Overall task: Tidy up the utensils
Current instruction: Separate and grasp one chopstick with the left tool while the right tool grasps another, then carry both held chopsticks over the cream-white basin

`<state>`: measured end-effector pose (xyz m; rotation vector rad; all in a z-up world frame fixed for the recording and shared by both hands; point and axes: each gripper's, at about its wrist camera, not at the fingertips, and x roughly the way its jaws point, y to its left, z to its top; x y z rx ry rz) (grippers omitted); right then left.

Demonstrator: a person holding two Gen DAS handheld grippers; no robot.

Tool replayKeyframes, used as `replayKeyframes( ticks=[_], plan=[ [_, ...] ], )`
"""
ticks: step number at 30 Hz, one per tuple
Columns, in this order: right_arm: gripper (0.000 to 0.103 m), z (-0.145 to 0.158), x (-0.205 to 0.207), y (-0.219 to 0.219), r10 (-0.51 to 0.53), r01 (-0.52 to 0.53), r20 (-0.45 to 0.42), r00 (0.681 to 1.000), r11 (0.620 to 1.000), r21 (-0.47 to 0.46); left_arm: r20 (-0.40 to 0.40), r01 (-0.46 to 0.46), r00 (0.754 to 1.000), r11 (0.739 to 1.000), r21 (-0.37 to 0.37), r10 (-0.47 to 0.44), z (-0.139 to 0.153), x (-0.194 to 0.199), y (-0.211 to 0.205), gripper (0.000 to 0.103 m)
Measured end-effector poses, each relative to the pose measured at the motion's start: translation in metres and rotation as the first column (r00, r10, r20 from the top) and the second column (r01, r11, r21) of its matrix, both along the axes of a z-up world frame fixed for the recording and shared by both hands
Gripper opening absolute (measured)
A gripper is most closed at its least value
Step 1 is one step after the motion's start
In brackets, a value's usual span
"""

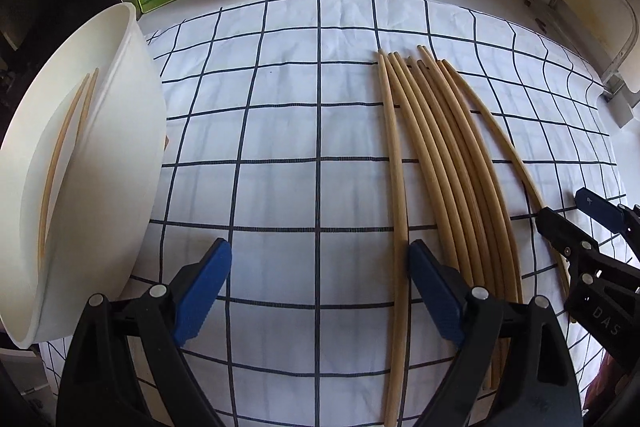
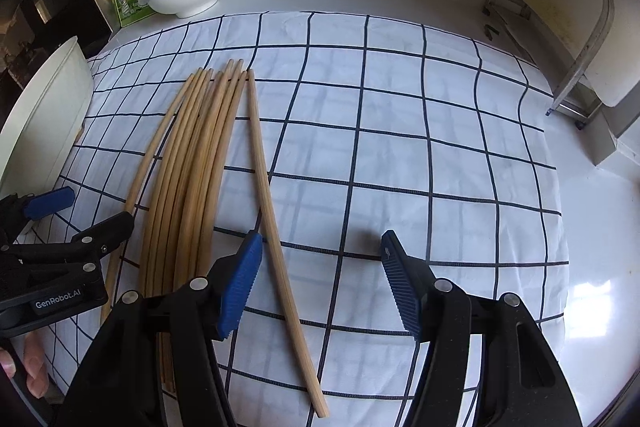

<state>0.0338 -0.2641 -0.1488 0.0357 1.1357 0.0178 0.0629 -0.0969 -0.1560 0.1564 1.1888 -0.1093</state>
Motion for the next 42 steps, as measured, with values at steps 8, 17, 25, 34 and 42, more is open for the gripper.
replayKeyframes(
  ticks=[8, 17, 25, 34, 42],
  plan=[
    [0.022, 0.001, 0.004, 0.014, 0.075, -0.073, 0.044, 0.996, 0.997, -0.030, 0.009, 0.047, 0.999, 0.997, -0.053, -0.047, 0.006, 0.001, -0.012, 0.040],
    [0.006, 0.006, 0.006, 0.011, 0.061, -0.062, 0.021, 0.998, 0.997, 0.054, -0.024, 0.074, 0.997, 0.992, -0.105, -0.077, 0.015, 0.004, -0.009, 0.007],
    [0.006, 0.062, -0.006, 0.014, 0.000, -0.014, 0.087, 0.996, 0.987, 0.159, 0.051, 0.088, 0.995, 0.984, -0.154, -0.081, 0.072, 0.000, 0.017, 0.007],
    [0.006, 0.130, 0.025, 0.098, 0.108, -0.157, 0.209, 0.972, 0.960, 0.233, 0.162, -0.005, 0.986, 0.987, -0.159, 0.031, 0.133, 0.011, 0.103, 0.007],
    [0.006, 0.131, 0.072, 0.211, 0.270, -0.317, 0.198, 0.942, 0.910, 0.266, 0.170, -0.154, 0.970, 0.980, -0.129, 0.175, 0.136, 0.028, 0.216, 0.007]
  ],
)
